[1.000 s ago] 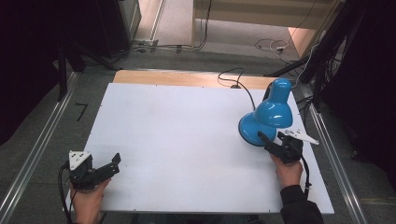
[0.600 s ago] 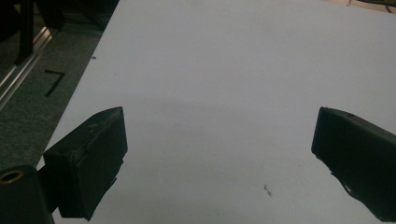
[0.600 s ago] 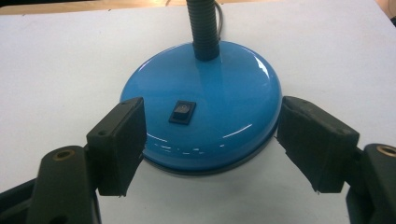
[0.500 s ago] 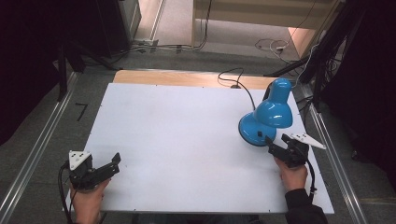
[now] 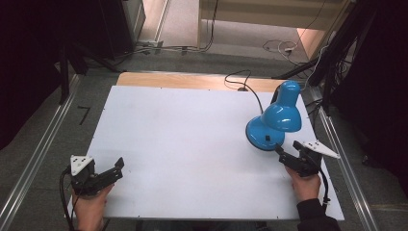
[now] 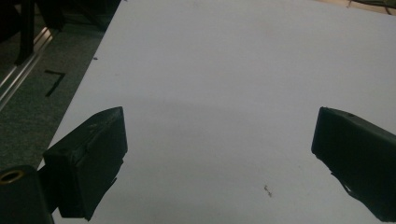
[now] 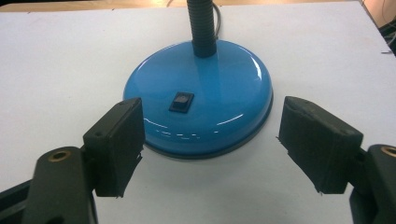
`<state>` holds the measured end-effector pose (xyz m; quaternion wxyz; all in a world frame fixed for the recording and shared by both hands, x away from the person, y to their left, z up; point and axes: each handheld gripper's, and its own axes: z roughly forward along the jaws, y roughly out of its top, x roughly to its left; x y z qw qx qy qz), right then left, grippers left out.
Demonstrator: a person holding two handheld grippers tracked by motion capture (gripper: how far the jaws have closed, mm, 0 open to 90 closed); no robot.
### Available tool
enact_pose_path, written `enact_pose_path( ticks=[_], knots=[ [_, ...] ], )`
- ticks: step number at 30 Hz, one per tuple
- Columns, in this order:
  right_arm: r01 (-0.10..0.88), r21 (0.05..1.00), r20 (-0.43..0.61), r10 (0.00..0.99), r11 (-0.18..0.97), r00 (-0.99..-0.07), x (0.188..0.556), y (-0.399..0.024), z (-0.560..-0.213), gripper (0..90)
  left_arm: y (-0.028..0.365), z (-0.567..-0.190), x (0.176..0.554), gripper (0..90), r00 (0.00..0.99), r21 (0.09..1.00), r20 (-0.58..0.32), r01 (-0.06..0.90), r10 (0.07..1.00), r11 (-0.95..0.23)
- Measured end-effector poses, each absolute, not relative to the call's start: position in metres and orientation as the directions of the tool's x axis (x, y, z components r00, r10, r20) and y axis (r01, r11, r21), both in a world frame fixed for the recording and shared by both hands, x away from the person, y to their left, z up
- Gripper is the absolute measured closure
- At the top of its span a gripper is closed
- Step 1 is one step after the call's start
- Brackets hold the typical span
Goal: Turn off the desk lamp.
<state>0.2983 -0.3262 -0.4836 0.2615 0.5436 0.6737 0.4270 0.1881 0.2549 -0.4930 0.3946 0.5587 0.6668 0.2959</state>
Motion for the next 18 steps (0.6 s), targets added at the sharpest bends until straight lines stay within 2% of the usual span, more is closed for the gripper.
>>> enact_pose_path(
  ticks=[18],
  knots=[
    [0.507,0.86,0.105,0.957,0.049,-0.269,0.283,-0.339,-0.479,19.3,0.256,-0.493,0.188,4.2,-0.067,0.835,-0.194,0.512,0.979,0.2]
  ],
)
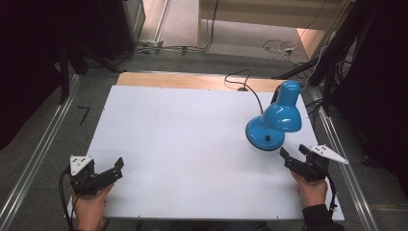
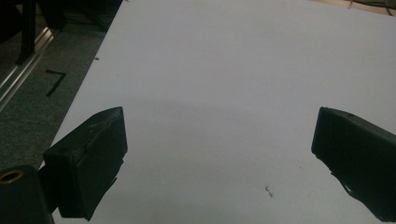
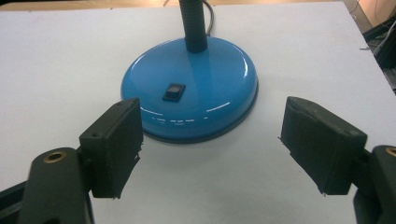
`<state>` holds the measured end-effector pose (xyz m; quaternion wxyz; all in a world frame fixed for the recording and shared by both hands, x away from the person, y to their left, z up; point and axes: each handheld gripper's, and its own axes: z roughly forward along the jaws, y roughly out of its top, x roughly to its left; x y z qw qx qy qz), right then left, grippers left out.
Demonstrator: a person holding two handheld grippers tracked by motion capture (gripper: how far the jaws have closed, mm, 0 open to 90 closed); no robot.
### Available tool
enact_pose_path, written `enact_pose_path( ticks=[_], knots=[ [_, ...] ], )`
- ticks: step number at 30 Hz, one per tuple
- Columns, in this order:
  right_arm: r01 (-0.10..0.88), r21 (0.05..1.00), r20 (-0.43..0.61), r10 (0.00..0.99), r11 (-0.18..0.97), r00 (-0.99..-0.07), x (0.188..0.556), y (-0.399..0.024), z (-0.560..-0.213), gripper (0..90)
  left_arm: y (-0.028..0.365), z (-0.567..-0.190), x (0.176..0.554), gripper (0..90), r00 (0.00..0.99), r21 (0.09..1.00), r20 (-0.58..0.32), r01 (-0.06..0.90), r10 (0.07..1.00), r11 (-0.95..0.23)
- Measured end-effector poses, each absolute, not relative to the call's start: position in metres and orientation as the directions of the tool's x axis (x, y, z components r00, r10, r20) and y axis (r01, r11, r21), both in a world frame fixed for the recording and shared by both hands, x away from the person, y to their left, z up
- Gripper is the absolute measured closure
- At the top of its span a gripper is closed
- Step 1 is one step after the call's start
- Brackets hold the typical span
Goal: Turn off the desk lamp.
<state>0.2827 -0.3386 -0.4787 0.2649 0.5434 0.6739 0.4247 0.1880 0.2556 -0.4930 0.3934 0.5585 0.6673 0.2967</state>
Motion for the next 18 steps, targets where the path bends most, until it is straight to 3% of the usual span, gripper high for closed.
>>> enact_pose_path(
  ticks=[18],
  knots=[
    [0.515,0.856,0.096,0.962,0.051,-0.254,0.273,-0.351,-0.48,18.7,0.256,-0.493,0.188,4.2,-0.067,0.836,-0.195,0.51,0.979,0.201]
  ],
)
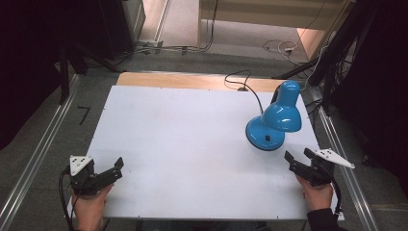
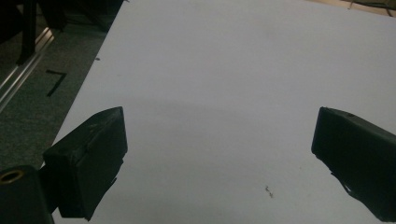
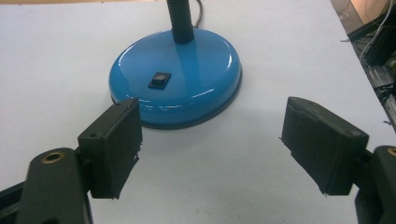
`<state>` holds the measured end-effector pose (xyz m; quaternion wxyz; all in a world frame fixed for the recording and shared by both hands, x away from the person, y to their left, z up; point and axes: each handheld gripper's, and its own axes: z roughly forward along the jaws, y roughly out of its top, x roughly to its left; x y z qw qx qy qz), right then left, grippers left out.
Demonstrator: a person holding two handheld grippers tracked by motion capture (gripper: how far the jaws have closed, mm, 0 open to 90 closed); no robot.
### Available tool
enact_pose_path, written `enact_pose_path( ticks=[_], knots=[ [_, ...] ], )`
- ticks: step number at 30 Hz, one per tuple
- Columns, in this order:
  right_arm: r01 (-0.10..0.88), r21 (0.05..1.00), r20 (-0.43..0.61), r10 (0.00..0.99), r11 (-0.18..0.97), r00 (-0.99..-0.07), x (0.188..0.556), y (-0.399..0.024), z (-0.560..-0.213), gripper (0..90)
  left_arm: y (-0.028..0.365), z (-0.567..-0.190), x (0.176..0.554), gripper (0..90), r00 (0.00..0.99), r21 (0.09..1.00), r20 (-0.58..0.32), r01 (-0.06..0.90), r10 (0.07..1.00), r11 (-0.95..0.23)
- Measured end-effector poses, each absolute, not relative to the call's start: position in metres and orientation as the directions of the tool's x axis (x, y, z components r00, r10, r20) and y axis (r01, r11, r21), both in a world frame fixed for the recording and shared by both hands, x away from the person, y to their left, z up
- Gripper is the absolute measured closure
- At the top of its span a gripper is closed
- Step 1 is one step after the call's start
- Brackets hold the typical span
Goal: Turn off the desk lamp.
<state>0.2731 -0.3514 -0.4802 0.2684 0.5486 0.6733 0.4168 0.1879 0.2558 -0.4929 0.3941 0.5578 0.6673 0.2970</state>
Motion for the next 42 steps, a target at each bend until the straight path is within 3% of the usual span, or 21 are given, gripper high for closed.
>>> enact_pose_path(
  ticks=[27,38,42],
  knots=[
    [0.525,0.851,0.124,0.964,0.019,-0.237,0.257,-0.365,-0.478,18.6,0.255,-0.493,0.188,4.3,-0.067,0.834,-0.199,0.512,0.978,0.205],
    [0.539,0.842,0.133,0.972,-0.008,-0.194,0.252,-0.381,-0.483,16.7,0.255,-0.494,0.189,4.2,-0.067,0.833,-0.196,0.516,0.978,0.202],
    [0.588,0.809,0.114,0.982,-0.004,-0.15,0.258,-0.387,-0.496,14.3,0.254,-0.494,0.189,4.2,-0.066,0.829,-0.202,0.52,0.977,0.206]
  ],
)
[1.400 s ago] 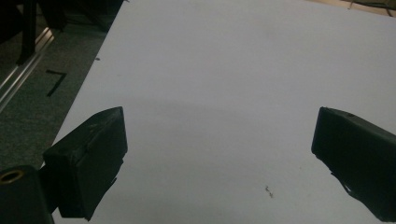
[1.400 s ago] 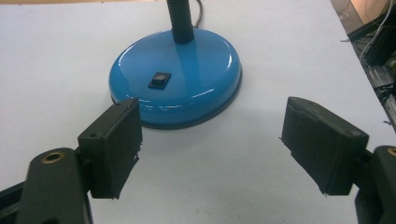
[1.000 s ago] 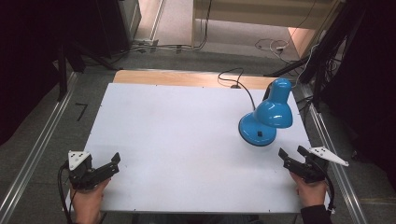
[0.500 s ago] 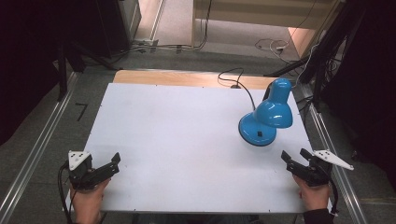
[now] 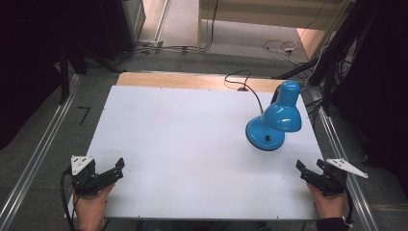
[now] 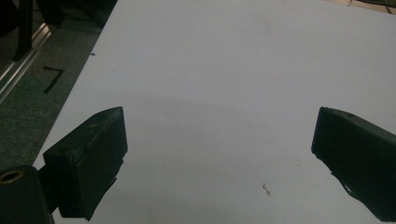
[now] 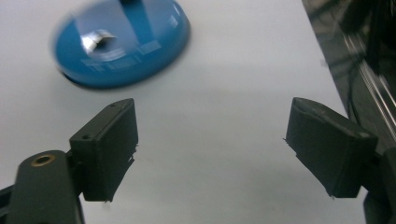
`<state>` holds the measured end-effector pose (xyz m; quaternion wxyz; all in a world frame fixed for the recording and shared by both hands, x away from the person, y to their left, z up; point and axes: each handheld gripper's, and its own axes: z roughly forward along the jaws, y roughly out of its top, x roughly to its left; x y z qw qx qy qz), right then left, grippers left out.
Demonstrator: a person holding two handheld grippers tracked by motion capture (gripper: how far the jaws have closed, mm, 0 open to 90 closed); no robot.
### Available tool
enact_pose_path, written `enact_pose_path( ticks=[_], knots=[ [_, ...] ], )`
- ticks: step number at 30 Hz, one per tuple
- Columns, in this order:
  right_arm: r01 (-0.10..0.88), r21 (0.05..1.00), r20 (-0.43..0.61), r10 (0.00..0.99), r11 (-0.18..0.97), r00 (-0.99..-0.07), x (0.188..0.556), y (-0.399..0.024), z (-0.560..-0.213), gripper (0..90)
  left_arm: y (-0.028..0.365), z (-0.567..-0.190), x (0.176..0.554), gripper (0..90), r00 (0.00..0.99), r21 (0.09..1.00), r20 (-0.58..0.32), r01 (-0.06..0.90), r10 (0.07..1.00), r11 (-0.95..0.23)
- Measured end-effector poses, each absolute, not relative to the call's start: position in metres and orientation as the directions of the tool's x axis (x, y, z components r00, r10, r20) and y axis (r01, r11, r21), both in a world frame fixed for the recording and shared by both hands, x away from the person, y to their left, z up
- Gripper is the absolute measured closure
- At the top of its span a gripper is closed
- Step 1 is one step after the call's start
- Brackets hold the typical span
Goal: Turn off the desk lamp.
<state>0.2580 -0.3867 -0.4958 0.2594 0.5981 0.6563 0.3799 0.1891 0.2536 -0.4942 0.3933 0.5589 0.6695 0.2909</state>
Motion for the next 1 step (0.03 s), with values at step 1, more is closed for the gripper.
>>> enact_pose_path(
  ticks=[1],
  knots=[
    [0.622,0.783,0.105,0.986,0.0,-0.131,0.2629,-0.388,-0.5018,12.8,0.2528,-0.4941,0.1897,4.2,-0.062,0.832,-0.201,0.516,0.978,0.203]
  ],
)
